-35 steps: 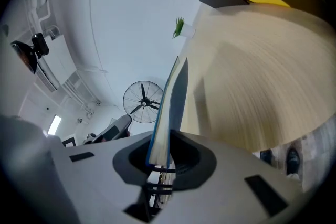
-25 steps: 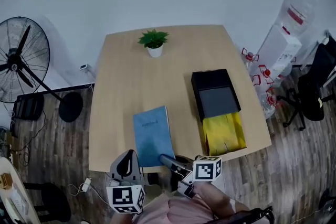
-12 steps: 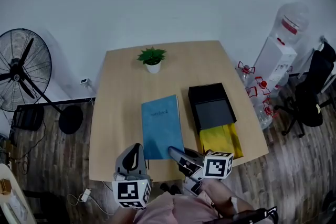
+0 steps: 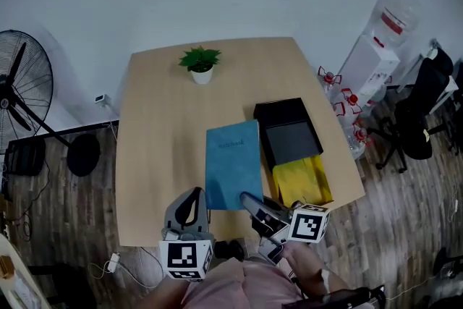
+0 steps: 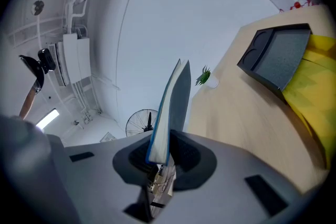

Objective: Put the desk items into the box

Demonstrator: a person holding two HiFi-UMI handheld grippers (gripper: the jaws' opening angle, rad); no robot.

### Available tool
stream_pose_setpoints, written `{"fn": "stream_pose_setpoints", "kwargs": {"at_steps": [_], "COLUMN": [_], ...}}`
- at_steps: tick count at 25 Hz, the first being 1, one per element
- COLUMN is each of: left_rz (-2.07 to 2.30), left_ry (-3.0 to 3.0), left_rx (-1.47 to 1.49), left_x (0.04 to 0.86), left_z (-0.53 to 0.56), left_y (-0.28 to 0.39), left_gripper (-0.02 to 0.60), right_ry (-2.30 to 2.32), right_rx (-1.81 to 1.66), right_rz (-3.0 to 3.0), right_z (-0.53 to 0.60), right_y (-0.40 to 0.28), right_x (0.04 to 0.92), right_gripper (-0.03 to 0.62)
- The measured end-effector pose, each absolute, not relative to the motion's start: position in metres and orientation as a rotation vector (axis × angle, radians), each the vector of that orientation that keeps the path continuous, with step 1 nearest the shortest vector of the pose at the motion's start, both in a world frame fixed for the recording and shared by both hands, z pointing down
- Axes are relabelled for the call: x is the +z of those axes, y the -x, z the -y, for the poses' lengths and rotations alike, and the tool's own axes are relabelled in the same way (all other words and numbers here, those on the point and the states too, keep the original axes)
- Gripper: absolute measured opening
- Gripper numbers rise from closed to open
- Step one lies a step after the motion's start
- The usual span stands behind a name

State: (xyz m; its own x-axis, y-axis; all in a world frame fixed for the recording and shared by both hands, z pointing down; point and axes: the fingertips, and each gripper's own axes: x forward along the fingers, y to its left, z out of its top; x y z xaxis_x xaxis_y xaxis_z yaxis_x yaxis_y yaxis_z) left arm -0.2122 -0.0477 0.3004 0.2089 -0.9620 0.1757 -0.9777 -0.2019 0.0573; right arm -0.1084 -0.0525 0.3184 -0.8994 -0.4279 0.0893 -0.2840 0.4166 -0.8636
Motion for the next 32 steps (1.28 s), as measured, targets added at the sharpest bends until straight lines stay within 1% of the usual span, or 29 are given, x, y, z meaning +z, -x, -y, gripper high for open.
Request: {"fn": "stream_pose_setpoints", "kwargs": {"at_steps": [5,12,17,22,32], "left_rz": [1.796,1.761,1.764,1.819,1.948], "left_ry": [-2.332,-2.38,-2.417,-2.398,-2.333], "left_rx": [0.142,0.173,0.2,0.245,0.273], "left_x": [0.315,0.317,0.313,0.308,0.29], "left_z": [0.051,0.052,0.054,0.059,0.066], "left_y": [0.201,0.187,0.165,0.137,0.036], "left_gripper": [0.012,0.014,0.012,0.012,0.012], "right_ry": [0.699,0.728,0.722,0.688,0.56], "right_rx": [-1.48,-1.47,-1.47,-1.465,-1.467], "right_rz": [-2.505,-2.476,-2.459,-2.461,-2.522], "right_z": [0.051,0.05,0.049,0.057,0.079], "right_y": [0.097,0.086,0.066,0.031,-0.068], "right_x": [0.322,0.326,0.331,0.331,0.318], "right_gripper": [0.048,0.048,0.049,0.049,0.049]}}
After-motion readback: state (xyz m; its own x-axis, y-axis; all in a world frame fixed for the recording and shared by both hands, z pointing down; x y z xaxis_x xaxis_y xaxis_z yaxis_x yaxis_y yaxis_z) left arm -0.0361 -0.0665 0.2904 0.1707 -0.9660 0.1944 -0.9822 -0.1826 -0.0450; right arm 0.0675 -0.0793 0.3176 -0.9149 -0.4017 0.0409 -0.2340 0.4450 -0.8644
